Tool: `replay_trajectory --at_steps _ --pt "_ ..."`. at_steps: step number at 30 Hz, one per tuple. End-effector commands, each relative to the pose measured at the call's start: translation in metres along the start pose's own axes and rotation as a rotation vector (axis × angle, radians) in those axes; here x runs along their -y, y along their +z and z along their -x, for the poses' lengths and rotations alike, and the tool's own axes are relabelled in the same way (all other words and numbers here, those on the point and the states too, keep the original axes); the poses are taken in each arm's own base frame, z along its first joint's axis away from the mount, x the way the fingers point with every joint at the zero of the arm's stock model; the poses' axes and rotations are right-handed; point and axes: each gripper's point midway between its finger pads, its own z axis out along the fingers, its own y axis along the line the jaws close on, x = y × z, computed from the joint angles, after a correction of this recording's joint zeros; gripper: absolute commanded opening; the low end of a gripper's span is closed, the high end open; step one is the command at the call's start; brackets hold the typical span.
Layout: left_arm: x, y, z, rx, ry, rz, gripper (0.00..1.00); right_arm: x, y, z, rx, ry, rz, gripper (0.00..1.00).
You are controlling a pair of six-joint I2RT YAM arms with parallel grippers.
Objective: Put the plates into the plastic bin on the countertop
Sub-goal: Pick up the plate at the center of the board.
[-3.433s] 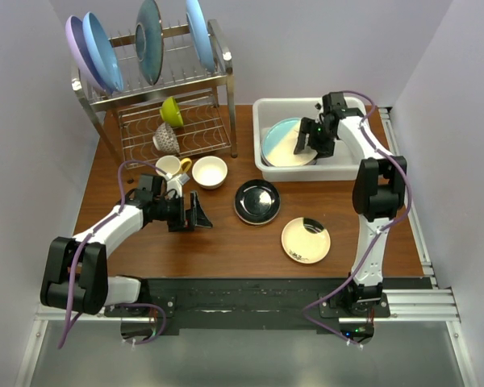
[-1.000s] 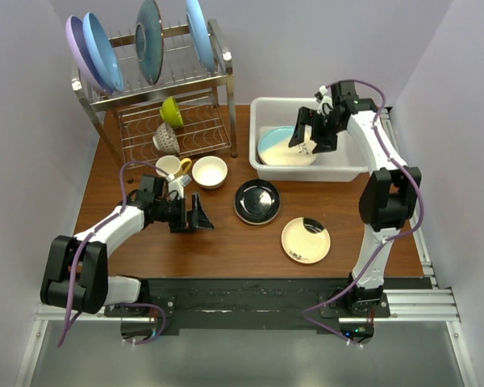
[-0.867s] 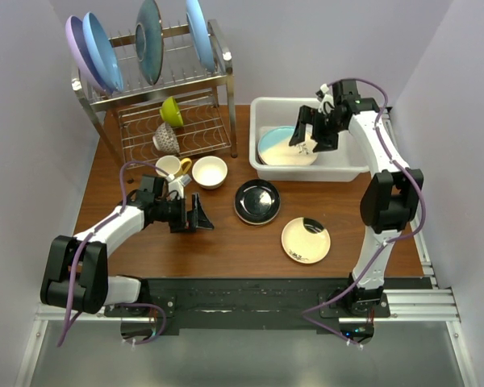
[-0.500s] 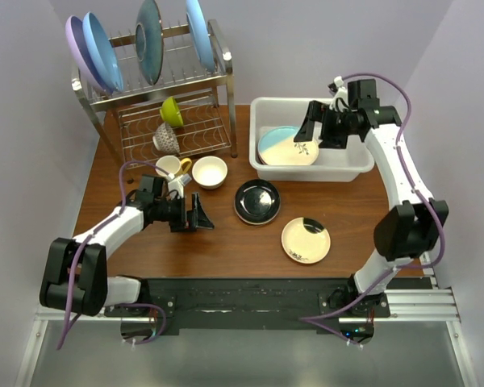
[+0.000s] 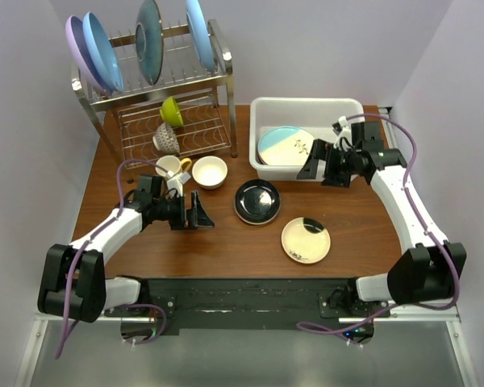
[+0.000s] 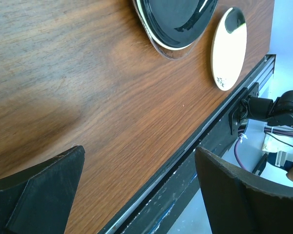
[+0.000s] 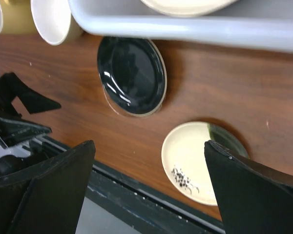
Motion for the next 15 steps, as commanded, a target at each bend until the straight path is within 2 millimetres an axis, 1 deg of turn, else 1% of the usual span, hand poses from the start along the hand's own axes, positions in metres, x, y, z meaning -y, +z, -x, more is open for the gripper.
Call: replay_trajectory --at_steps 1,3,4,5,6,7,9,10,11,12,13,15 --pt "0.019 -0.004 0.016 0.041 0.048 -0.053 1.00 -0.003 -0.010 -0.018 0.038 0.003 0.017 0.97" --pt "0.019 -0.005 0.016 0.043 0.049 -0.052 1.00 0.001 -0.012 -0.027 0.033 0.012 0.013 0.96" --pt "0.020 -0.005 0.017 0.043 0.051 -0.055 1.00 0.004 -0.012 -0.038 0.026 0.025 0.007 0.96" --pt "0.019 -0.005 0.016 0.040 0.046 -0.054 1.00 0.007 -0.012 -0.043 0.024 0.034 0.000 0.95" --pt "0.020 -0.005 0.016 0.042 0.049 -0.056 1.00 0.008 -0.011 -0.048 0.019 0.043 0.001 0.95" --pt "0.019 -0.005 0.016 0.042 0.048 -0.055 1.00 0.012 -0.010 -0.058 0.014 0.058 -0.004 0.94" --pt "0.020 -0.005 0.016 0.041 0.047 -0.057 1.00 0.017 -0.009 -0.069 0.007 0.076 -0.010 0.92" --pt "0.020 -0.005 0.016 0.041 0.047 -0.057 1.00 0.023 -0.004 -0.080 -0.011 0.102 -0.019 0.92" --pt "0.020 -0.005 0.016 0.040 0.045 -0.058 1.00 0.025 -0.005 -0.084 -0.004 0.107 -0.029 0.91" --pt "0.021 -0.005 0.017 0.044 0.050 -0.059 1.00 0.030 -0.004 -0.088 -0.003 0.122 -0.045 0.89" --pt "0.021 -0.005 0.016 0.042 0.049 -0.060 1.00 0.035 0.000 -0.098 -0.021 0.154 -0.057 0.87" --pt "0.021 -0.006 0.015 0.042 0.049 -0.060 1.00 0.042 0.002 -0.107 -0.019 0.187 -0.085 0.83"
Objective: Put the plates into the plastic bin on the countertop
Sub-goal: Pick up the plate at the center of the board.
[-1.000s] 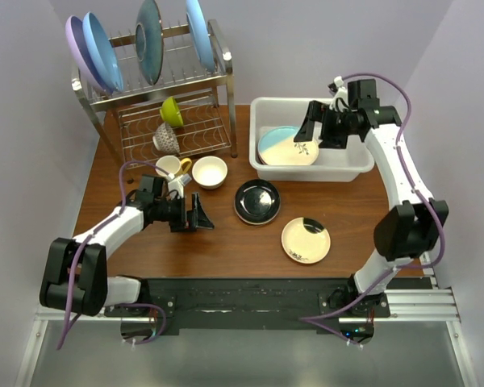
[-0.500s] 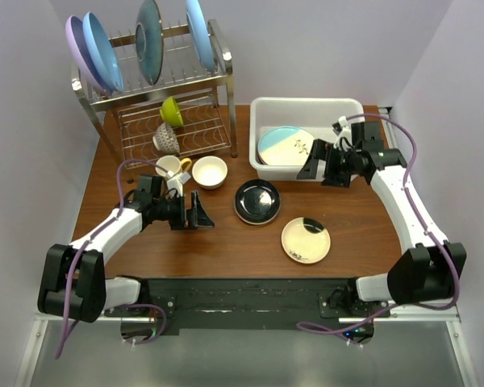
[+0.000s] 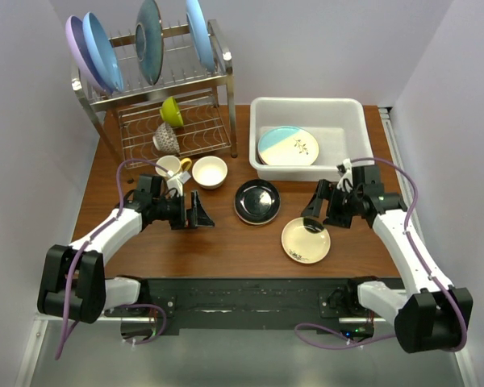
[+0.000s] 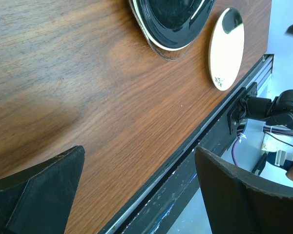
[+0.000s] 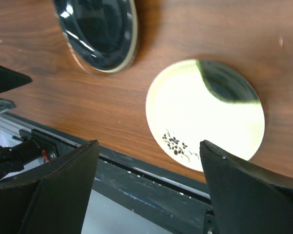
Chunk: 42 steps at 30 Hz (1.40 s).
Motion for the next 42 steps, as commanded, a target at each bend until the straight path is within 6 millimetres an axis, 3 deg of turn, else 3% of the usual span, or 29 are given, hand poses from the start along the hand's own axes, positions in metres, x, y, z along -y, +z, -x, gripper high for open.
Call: replay_trajectory --at_steps 1,7,20,35,36,38,42 --pt "0.019 -0.005 0.014 0.039 0.044 -0.051 1.00 0.018 0.009 -0.016 0.016 0.096 -0.058 0.82" --pt "0.017 -0.006 0.009 0.030 0.039 -0.047 1.00 0.058 0.018 -0.043 0.007 0.184 -0.213 0.69" --pt "0.017 -0.006 0.008 0.036 0.040 -0.047 1.00 0.104 0.028 -0.060 -0.002 0.272 -0.428 0.68" --pt "0.013 -0.004 0.005 0.032 0.025 -0.042 1.00 0.099 0.054 -0.068 0.084 0.325 -0.280 0.65" --pt "0.013 -0.004 0.005 0.032 0.025 -0.042 1.00 0.097 0.052 -0.065 0.116 0.322 -0.262 0.63" --pt "0.013 -0.004 0.005 0.032 0.025 -0.042 1.00 0.099 0.054 -0.068 0.135 0.335 -0.256 0.46" --pt "0.013 -0.004 0.005 0.032 0.021 -0.041 1.00 0.106 0.057 -0.078 0.144 0.370 -0.260 0.31"
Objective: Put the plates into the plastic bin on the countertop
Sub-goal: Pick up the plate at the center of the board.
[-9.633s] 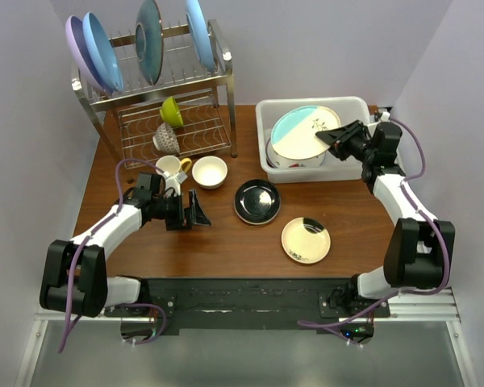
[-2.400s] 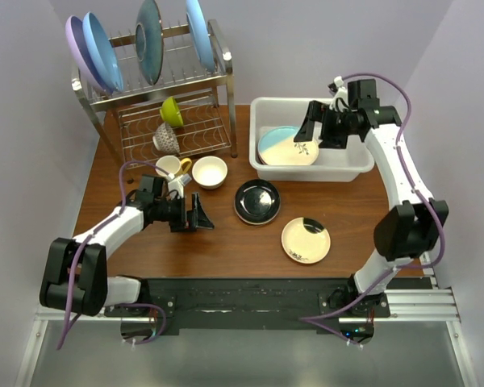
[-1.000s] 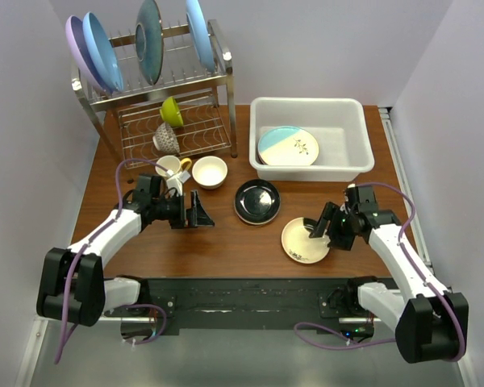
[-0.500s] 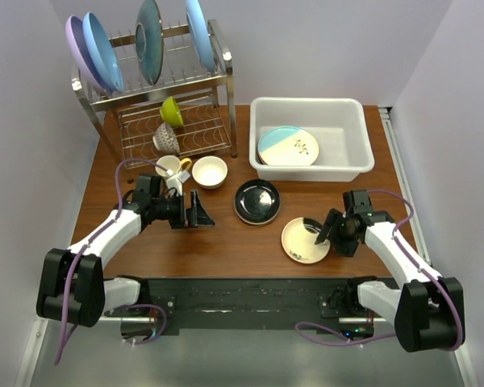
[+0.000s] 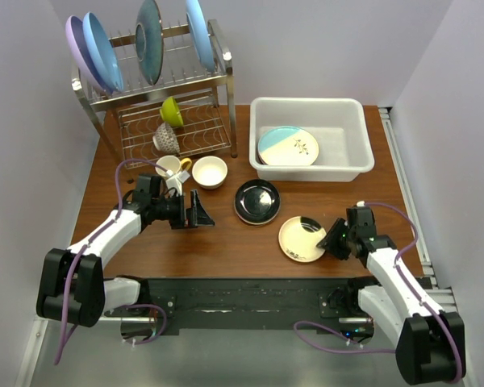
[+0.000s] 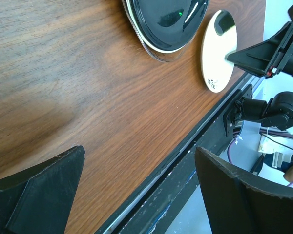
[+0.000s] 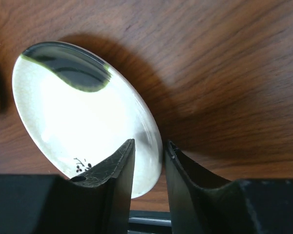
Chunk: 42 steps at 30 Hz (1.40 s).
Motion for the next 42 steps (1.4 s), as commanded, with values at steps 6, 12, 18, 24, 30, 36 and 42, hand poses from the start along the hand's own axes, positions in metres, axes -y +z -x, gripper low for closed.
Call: replay_trajectory --at_steps 6,12,18,24,30,36,42 --pt "0.011 -0.001 0.006 0.018 0.025 -0.036 1.00 0.002 0.008 -0.006 0.019 0.068 0.028 0.10" --pt "0.010 -0.001 0.005 0.018 0.022 -0.032 1.00 -0.006 -0.002 0.000 0.043 0.060 0.058 0.00" --pt "0.009 -0.001 0.002 0.011 0.022 -0.031 1.00 -0.011 -0.014 0.004 0.053 0.042 0.070 0.00" --pt "0.007 0.001 0.001 0.010 0.020 -0.031 1.00 -0.020 -0.026 0.008 0.066 0.029 0.097 0.00" --pt "0.006 0.002 0.001 0.010 0.020 -0.030 1.00 -0.035 -0.045 0.017 0.085 0.019 0.138 0.00" --pt "0.005 0.002 -0.001 0.006 0.018 -0.032 1.00 -0.049 -0.069 0.027 0.105 -0.012 0.165 0.00" --pt "0.005 0.002 -0.001 0.004 0.018 -0.033 1.00 -0.059 -0.085 0.031 0.117 -0.031 0.197 0.00"
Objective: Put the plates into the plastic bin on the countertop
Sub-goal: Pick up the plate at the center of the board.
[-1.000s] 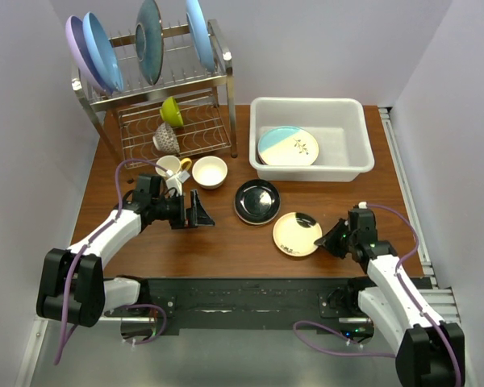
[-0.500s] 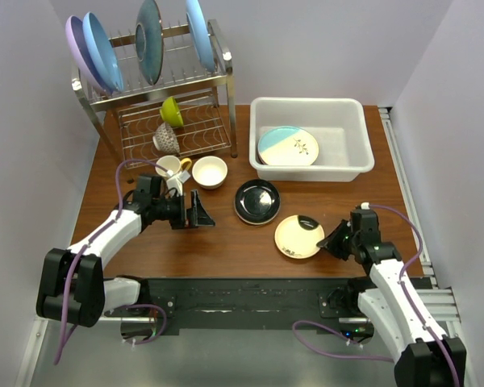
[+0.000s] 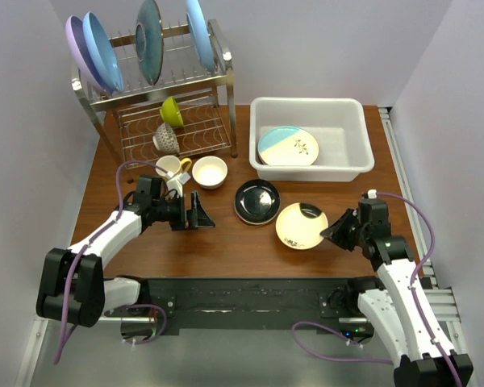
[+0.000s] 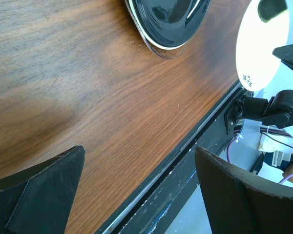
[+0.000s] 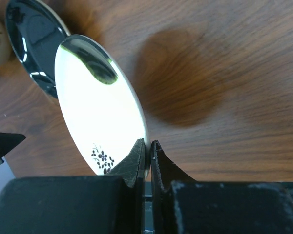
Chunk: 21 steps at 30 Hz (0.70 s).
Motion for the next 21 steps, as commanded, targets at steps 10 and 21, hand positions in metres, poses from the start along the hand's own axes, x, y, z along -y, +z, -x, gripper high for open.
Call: replay_trajectory --at_steps 10,21 --pt "0.007 0.001 0.006 0.010 0.028 -0.030 1.00 -0.040 -0.032 0.019 0.034 -0.066 0.120 0.00" --pt "0.006 0.003 0.005 0.001 0.025 -0.033 1.00 -0.068 -0.039 0.034 0.064 -0.085 0.221 0.00"
